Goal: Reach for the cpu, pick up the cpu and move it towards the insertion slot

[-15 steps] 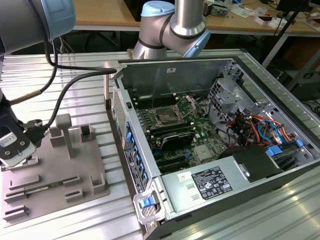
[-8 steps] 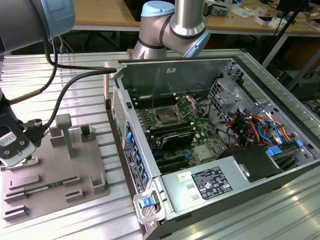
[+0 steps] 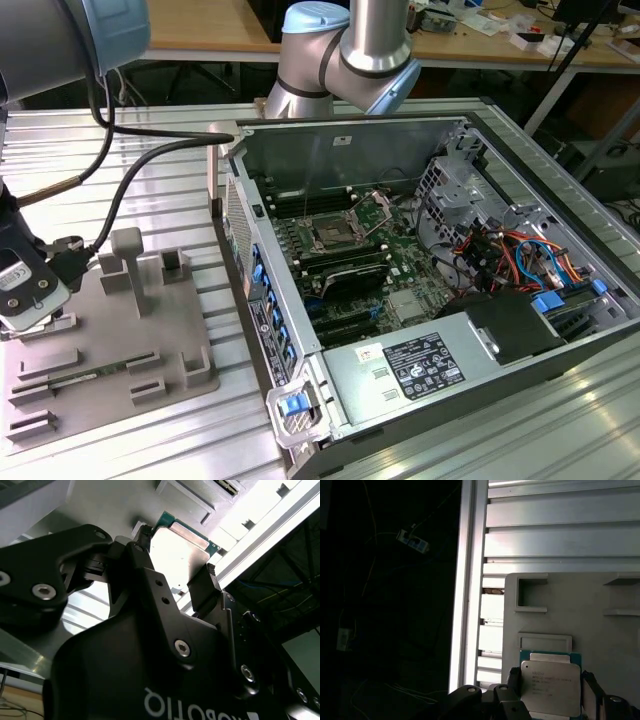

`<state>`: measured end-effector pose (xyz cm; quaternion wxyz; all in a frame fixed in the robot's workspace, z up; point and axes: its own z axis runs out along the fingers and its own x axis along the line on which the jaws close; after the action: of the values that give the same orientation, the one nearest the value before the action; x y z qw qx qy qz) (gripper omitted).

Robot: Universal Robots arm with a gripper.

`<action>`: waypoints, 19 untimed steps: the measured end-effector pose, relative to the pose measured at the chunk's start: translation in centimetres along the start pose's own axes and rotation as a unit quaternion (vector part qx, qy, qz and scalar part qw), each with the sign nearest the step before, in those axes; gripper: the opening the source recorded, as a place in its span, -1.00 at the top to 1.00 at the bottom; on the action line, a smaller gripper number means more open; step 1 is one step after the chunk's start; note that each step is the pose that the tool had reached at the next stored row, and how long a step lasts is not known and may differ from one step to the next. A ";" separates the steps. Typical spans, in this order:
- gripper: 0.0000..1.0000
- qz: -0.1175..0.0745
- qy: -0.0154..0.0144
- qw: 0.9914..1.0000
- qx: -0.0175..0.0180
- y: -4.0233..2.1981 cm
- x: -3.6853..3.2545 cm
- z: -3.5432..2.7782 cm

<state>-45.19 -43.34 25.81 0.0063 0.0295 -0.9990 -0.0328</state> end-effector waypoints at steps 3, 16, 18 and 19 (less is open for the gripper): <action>-0.09 0.000 0.000 1.000 0.000 0.00 0.00 -0.10; -0.09 0.000 0.000 1.000 0.000 0.03 -0.05 -0.51; -0.09 0.000 0.000 1.000 0.000 0.03 -0.05 -0.51; -0.09 0.000 0.000 1.000 0.000 0.03 -0.05 -0.51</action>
<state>-45.14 -43.34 26.32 0.0065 0.0295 -0.9990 -0.0327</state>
